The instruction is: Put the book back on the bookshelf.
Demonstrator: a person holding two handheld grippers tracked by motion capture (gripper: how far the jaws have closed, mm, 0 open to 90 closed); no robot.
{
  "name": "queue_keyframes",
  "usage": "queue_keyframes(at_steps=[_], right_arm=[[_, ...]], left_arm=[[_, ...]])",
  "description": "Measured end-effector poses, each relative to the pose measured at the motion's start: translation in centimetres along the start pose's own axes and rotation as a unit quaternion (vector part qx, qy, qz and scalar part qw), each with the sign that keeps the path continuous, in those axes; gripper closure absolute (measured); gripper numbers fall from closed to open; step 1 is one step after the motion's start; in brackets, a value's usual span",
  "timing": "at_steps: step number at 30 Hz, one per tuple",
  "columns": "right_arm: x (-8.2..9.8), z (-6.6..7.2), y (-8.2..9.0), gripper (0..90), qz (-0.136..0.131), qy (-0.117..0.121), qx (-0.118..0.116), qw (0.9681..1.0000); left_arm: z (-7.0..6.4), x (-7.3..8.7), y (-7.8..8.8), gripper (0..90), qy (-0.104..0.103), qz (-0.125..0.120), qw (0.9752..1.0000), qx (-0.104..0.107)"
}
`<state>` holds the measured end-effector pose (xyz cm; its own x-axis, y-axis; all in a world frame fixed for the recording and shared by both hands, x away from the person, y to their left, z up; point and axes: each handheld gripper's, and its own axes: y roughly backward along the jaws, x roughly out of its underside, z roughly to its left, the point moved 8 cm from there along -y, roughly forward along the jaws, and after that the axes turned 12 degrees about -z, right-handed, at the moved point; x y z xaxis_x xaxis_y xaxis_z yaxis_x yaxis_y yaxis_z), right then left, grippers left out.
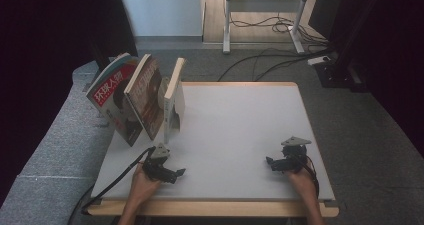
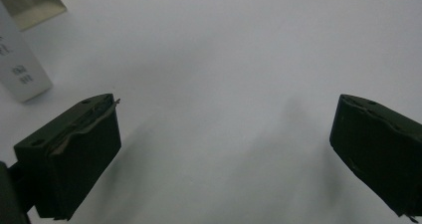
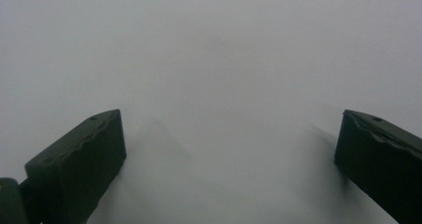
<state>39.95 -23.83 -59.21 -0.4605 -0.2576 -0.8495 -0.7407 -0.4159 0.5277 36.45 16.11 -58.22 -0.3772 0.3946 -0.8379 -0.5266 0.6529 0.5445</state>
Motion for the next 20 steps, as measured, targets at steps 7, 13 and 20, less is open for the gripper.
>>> queue_keyframes(at_steps=[7,13,20], right_arm=[[0.0,0.0,0.0,0.0,0.0,0.0,0.0,1.0],[0.01,-0.01,0.0,0.0,0.0,0.0,0.0,1.0],[0.06,0.01,0.02,0.0,0.0,0.0,0.0,1.0]], left_arm=[[-0.07,0.38,-0.61,0.0,-0.011,0.035,0.9993,-0.009],[-0.09,0.41,-0.62,0.0,-0.012,0.034,0.9993,-0.009],[-0.1,0.43,-0.62,0.0,-0.012,0.034,0.9993,-0.01]])
